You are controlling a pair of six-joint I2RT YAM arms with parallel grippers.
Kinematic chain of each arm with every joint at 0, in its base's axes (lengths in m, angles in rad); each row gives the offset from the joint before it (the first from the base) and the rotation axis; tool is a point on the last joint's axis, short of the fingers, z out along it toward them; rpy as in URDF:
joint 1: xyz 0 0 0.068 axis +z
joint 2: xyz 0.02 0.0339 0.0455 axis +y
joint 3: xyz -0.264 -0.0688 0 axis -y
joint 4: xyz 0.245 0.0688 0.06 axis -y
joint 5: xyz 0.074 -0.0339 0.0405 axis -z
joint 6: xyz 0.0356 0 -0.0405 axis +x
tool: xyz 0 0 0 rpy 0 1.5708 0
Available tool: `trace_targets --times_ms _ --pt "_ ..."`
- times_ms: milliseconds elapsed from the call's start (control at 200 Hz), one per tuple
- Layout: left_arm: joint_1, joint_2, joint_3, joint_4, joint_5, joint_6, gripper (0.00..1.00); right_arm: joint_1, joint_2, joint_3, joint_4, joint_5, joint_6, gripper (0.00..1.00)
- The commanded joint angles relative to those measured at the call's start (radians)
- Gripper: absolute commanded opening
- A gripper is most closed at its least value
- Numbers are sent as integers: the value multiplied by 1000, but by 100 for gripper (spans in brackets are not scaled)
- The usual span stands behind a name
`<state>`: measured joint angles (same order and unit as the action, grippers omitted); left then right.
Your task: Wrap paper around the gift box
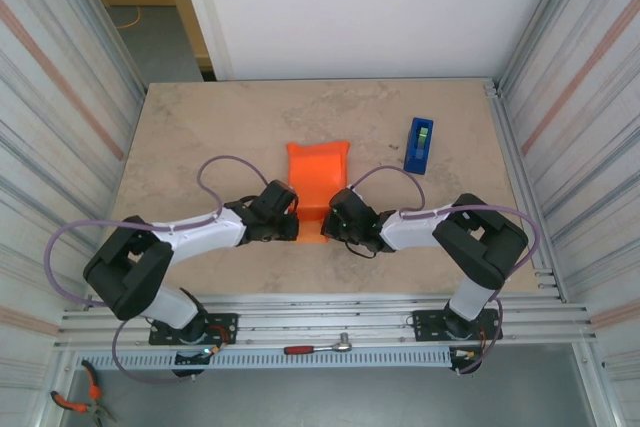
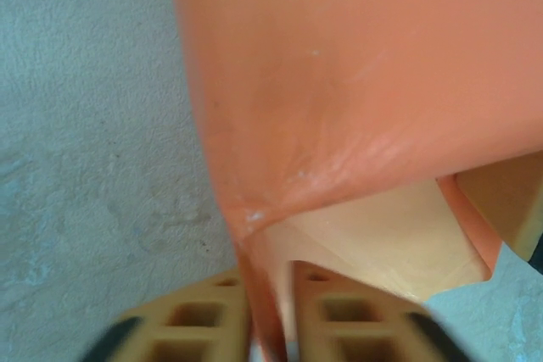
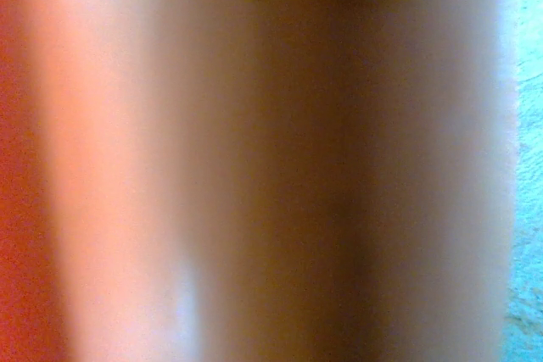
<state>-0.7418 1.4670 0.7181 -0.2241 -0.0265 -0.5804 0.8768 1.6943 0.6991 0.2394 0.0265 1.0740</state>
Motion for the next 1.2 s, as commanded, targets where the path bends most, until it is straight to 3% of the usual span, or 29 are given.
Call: trace_targets --times_ms 0,75,241,391,837,1057,1198 --pt "-6 -65 22 -61 -37 4 43 7 15 -18 -30 1 24 0" --pt "-7 -100 5 -80 -55 -17 53 7 14 -18 -29 1 24 0" --pt "-10 -143 -38 -92 -69 -50 53 7 14 -20 -28 1 25 0" --pt "-11 -145 -63 -63 -45 -55 43 7 13 -18 -31 1 25 0" --pt "-24 -81 -64 -19 -26 -51 31 7 13 -21 -32 4 26 0" --pt "-27 -54 -48 -4 -15 -44 0 7 13 -20 -30 5 25 0" --pt "-28 -65 -20 -4 0 -39 0 7 11 -21 -31 5 26 0"
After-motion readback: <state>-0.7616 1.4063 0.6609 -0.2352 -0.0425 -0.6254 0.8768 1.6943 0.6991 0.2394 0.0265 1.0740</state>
